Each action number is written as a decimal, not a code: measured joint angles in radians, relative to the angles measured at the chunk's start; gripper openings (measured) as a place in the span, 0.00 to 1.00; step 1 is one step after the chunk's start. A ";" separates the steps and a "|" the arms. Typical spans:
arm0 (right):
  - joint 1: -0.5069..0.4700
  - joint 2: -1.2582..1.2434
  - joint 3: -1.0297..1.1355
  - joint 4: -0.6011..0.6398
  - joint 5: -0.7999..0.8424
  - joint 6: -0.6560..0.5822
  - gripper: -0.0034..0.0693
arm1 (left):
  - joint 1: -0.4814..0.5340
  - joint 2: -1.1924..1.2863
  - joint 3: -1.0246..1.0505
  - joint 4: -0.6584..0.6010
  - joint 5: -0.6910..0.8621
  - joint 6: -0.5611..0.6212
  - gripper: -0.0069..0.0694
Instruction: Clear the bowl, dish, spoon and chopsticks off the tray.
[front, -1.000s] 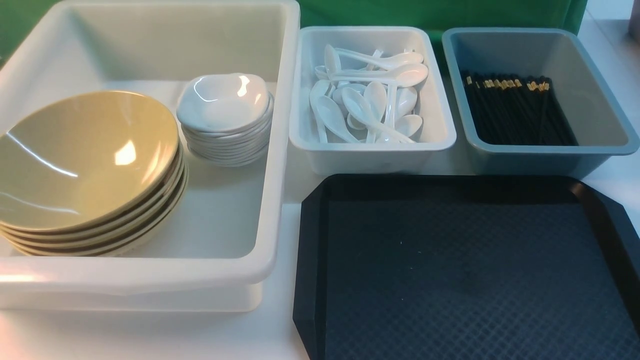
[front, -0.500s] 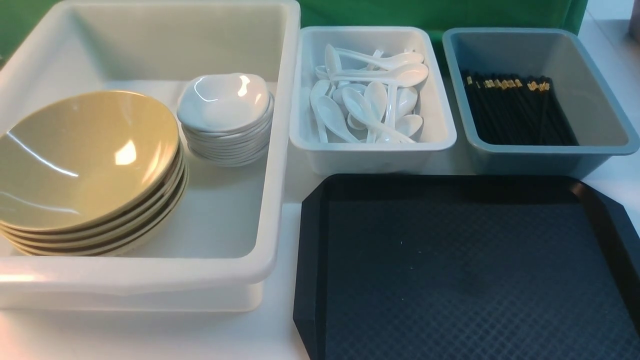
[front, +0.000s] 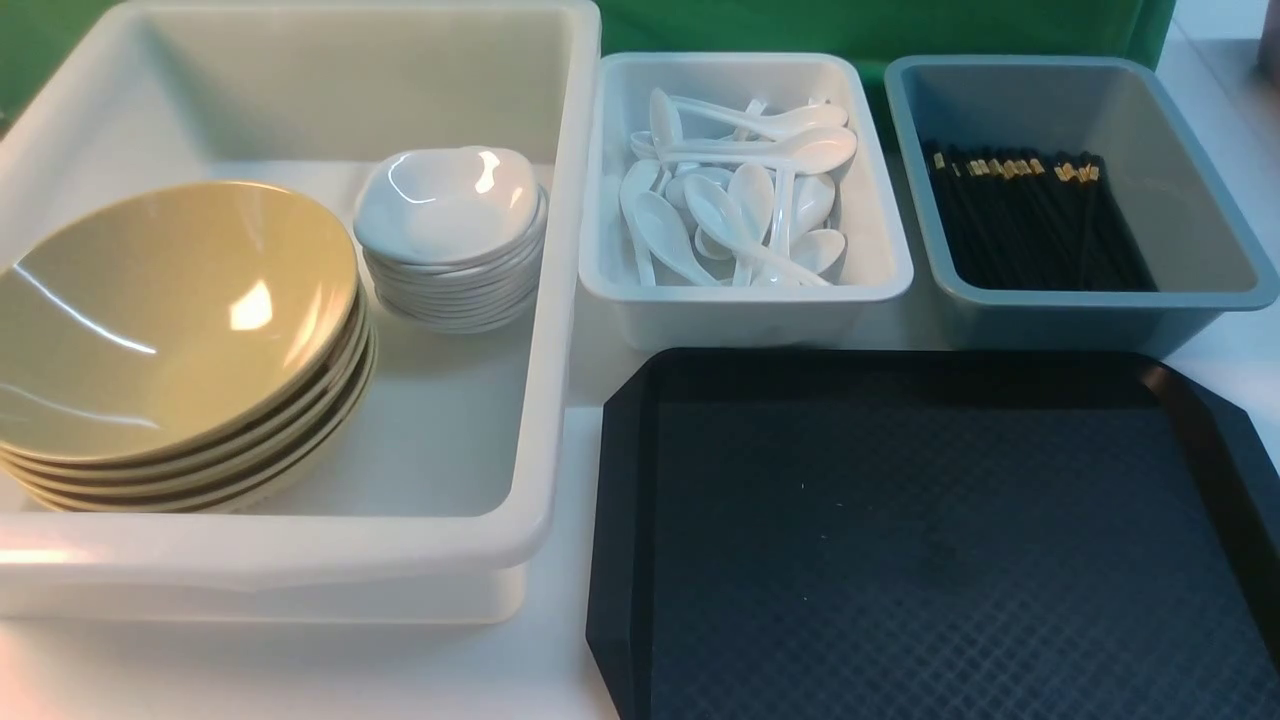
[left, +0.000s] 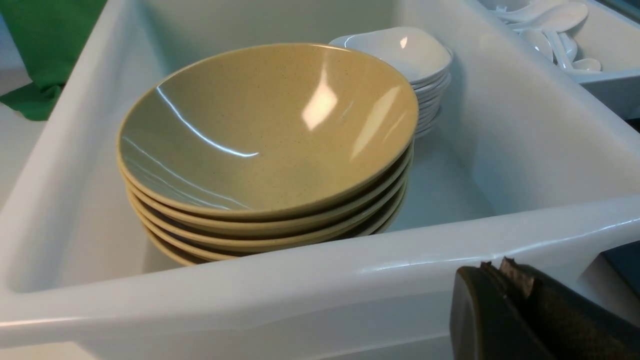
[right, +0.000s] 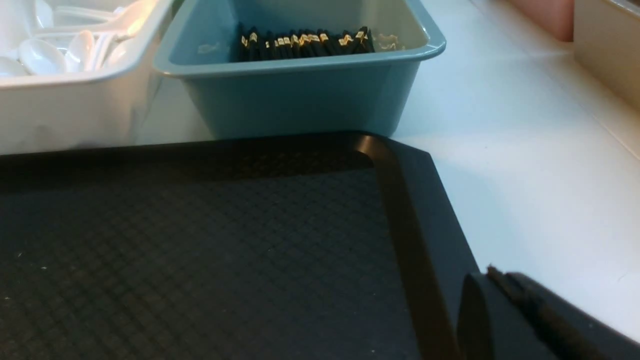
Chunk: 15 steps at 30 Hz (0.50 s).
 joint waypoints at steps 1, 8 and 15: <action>0.000 0.000 0.000 0.000 0.000 0.000 0.10 | 0.000 0.000 0.000 0.000 0.000 0.000 0.08; 0.000 0.000 0.000 0.000 0.000 0.000 0.10 | 0.000 0.000 0.000 0.000 0.000 0.000 0.08; 0.000 0.000 0.000 0.000 0.000 0.000 0.11 | 0.000 0.000 0.003 0.000 -0.005 0.000 0.08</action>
